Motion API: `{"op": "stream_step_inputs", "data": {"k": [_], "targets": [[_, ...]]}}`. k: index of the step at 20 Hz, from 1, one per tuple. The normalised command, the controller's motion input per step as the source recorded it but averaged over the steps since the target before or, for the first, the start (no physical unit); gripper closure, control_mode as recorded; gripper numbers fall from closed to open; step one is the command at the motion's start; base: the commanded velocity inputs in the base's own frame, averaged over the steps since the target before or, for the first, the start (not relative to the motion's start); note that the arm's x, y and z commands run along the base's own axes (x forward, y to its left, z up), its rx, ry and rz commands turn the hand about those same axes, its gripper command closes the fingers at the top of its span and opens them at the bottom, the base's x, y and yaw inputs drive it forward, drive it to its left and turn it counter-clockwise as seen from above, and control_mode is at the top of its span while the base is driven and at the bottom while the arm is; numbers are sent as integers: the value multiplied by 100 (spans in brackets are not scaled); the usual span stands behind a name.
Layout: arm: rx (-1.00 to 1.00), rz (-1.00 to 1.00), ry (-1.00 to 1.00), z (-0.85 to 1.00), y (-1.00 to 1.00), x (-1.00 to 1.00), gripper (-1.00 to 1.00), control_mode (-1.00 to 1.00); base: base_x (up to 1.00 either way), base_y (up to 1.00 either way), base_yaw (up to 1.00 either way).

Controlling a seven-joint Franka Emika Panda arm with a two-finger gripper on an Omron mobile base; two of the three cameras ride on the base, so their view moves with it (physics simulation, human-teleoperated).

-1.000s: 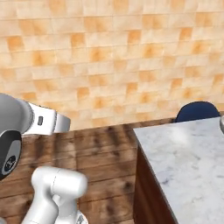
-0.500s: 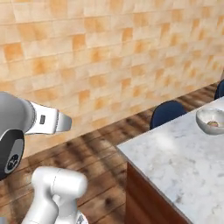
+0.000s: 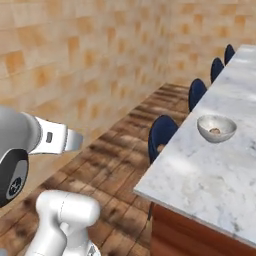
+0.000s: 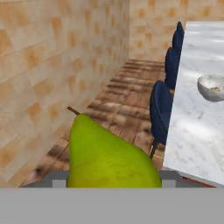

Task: Retrieve the peach and pear from the fridge and place them into the bowl on the dining table.

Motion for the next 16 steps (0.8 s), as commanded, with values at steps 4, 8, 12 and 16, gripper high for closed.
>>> {"op": "stream_step_inputs", "data": {"k": [4, 8, 12, 16], "targets": [[0, 0, 0, 0, 0, 0, 100, 100, 79, 66, -67], [0, 0, 0, 0, 0, 0, 100, 100, 56, 15, -66], [0, 0, 0, 0, 0, 0, 100, 100, 42, 0, -66], [0, 0, 0, 0, 0, 0, 100, 100, 51, 26, -65]]}}
